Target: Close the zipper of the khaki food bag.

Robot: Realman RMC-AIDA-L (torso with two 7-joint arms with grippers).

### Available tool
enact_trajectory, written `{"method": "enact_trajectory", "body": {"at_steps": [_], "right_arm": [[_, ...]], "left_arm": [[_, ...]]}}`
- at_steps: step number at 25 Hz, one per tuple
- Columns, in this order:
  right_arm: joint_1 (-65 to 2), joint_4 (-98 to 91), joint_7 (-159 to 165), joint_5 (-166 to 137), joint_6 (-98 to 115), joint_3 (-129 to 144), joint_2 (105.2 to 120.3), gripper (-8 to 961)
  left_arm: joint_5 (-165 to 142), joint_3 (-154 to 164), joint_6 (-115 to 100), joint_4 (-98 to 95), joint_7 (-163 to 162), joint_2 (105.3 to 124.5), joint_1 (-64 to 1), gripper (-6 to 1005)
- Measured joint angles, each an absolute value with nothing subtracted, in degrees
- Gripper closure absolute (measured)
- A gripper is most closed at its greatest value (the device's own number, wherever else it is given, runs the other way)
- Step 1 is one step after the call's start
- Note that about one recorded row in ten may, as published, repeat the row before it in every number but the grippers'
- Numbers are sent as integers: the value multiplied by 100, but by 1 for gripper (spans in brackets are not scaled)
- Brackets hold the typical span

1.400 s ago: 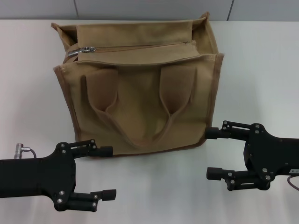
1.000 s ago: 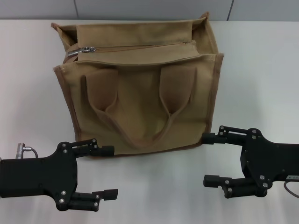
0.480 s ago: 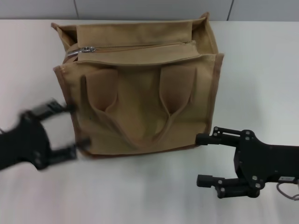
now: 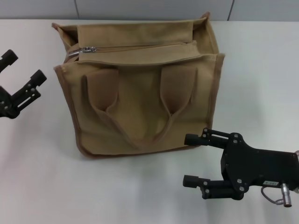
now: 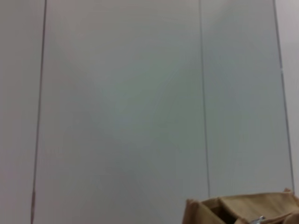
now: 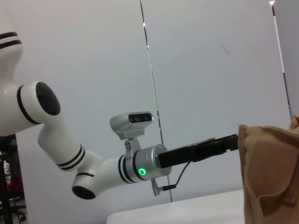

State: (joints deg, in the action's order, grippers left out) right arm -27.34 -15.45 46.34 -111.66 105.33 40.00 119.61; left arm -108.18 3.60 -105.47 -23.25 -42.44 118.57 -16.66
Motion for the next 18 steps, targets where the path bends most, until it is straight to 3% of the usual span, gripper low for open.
{"method": "enact_trajectory", "body": {"at_steps": [18], "right_arm": [[-2767, -1313, 4561, -11161, 10314, 3966, 11961, 148]], "left_arm": [[-10572, 1058, -9542, -1691, -3838, 11893, -2131, 213]]}}
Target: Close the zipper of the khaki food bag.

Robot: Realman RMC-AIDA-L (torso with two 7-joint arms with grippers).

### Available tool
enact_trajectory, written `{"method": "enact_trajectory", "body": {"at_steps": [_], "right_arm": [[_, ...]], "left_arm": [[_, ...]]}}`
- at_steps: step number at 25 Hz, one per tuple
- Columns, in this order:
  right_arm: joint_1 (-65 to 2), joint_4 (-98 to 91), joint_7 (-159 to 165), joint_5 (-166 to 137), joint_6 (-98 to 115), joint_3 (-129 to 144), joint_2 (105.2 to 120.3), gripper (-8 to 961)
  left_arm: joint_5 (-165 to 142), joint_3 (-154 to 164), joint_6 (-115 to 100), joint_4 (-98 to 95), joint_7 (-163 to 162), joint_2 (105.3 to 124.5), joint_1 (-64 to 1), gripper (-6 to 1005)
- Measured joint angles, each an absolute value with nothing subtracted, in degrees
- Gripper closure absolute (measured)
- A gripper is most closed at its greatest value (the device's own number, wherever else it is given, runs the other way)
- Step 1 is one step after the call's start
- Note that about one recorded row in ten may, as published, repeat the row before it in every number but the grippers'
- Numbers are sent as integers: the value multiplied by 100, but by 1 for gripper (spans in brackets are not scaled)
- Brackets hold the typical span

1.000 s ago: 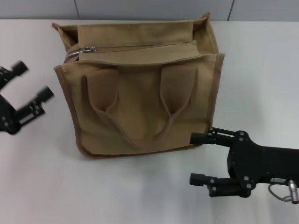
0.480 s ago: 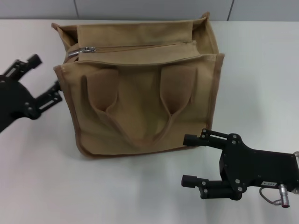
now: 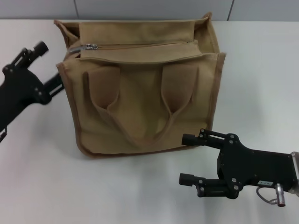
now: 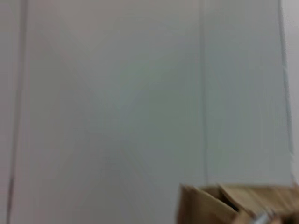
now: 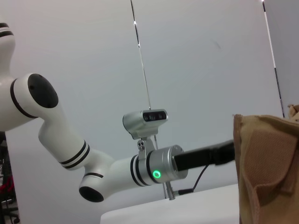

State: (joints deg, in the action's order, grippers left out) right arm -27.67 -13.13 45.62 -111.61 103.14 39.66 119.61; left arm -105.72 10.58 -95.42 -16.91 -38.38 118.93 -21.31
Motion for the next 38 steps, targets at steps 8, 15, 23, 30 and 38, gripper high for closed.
{"method": "enact_trajectory", "body": {"at_steps": [8, 15, 23, 30, 38], "right_arm": [[-2814, -1204, 4561, -11161, 10133, 3963, 11962, 147], [-2817, -1195, 4561, -11161, 10113, 3964, 11969, 147], [-2875, -1195, 4561, -11147, 10113, 3964, 11971, 148], [-2871, -1169, 4461, -11038, 10115, 3964, 11971, 148], [-2725, -709, 3384, -10411, 10690, 3902, 11971, 149]], "left_arm": [[-9905, 1036, -9509, -1285, -3882, 11903, -2253, 220], [-9901, 1020, -9398, -1235, -3862, 11895, -2257, 226], [-9948, 1063, -9284, -1259, -3791, 11886, -2255, 293], [-9941, 1063, -9314, -1240, -3775, 11881, -2260, 438], [-9949, 1127, -9733, -1187, -3866, 11892, -2262, 853]]}}
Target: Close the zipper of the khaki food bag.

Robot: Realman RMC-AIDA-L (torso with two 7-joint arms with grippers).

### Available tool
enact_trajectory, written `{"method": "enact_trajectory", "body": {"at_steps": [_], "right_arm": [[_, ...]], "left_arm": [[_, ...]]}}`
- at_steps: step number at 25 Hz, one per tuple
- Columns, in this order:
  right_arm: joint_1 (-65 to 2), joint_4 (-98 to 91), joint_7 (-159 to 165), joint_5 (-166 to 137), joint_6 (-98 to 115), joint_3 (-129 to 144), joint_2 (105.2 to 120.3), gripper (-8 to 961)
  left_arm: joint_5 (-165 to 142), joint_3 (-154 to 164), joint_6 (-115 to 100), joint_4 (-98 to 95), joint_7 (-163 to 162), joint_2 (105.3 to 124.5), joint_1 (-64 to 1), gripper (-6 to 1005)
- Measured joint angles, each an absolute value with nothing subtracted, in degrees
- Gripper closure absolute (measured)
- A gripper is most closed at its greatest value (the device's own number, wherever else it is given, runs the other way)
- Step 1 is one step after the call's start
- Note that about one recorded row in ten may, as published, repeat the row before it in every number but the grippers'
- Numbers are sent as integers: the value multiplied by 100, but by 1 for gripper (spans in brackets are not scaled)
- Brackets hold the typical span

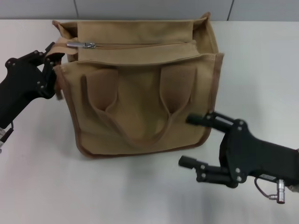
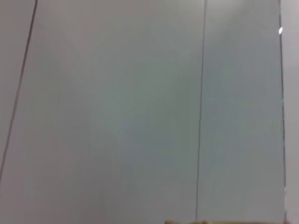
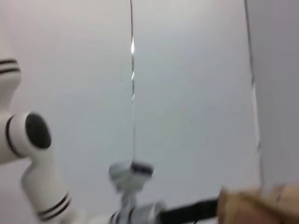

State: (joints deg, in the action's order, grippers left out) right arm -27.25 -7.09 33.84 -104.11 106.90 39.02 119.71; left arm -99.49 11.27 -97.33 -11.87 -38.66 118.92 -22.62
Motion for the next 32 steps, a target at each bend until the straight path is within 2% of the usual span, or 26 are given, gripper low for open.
{"method": "enact_trajectory", "body": {"at_steps": [1, 5, 18, 23, 32], "right_arm": [[-2709, -623, 3186, -10260, 10753, 3902, 11971, 149], [-2769, -291, 2678, -9366, 10811, 3894, 11975, 149], [-4052, 912, -329, -8155, 9901, 3575, 11988, 150], [-4226, 1397, -1241, -8199, 9706, 3123, 11988, 151], [-4305, 1703, -962, -8208, 9616, 2957, 11988, 151]], "left_arm": [[-9945, 1125, -9842, -1173, -3921, 11892, -2262, 915], [-9944, 1135, -10113, -1148, -4247, 11895, -2335, 980], [-9967, 1222, -10294, -673, -4318, 11901, -2755, 979], [-9967, 1222, -10300, -655, -4381, 11909, -2814, 979], [-9967, 1222, -10315, -579, -4395, 11910, -2883, 980]]}}
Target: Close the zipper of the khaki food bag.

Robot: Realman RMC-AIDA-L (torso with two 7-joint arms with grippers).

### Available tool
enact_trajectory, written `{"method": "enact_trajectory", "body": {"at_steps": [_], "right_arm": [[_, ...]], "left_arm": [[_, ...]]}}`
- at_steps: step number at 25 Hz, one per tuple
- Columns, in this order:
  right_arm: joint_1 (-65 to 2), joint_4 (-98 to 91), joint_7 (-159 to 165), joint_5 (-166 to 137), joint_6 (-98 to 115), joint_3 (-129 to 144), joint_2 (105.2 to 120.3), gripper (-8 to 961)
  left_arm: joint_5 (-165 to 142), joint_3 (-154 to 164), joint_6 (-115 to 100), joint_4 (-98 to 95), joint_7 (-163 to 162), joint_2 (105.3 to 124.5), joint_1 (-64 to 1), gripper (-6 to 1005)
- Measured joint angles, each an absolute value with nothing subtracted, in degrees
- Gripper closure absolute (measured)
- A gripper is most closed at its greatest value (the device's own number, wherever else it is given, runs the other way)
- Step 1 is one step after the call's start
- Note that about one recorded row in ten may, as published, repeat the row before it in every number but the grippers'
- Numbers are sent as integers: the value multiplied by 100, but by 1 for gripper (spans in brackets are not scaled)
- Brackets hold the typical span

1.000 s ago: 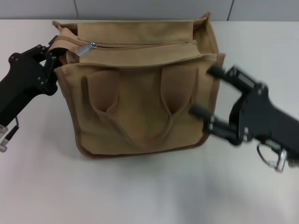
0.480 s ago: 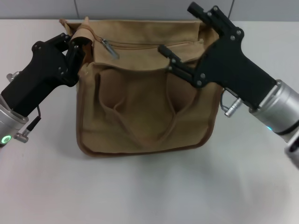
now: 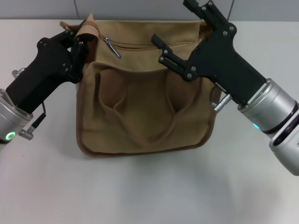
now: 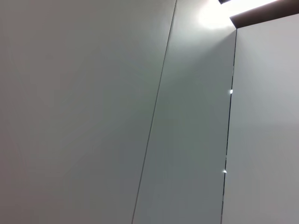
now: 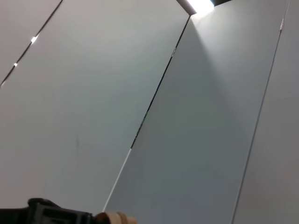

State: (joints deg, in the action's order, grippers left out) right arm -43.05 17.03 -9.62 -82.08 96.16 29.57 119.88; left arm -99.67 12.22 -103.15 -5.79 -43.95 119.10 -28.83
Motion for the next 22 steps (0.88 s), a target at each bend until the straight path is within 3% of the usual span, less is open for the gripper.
{"method": "enact_trajectory", "body": {"at_steps": [22], "right_arm": [[-4575, 2198, -1650, -10186, 8037, 931, 11988, 150]], "left_arm": [[-9976, 1367, -10325, -343, -4346, 11909, -3155, 979]]}}
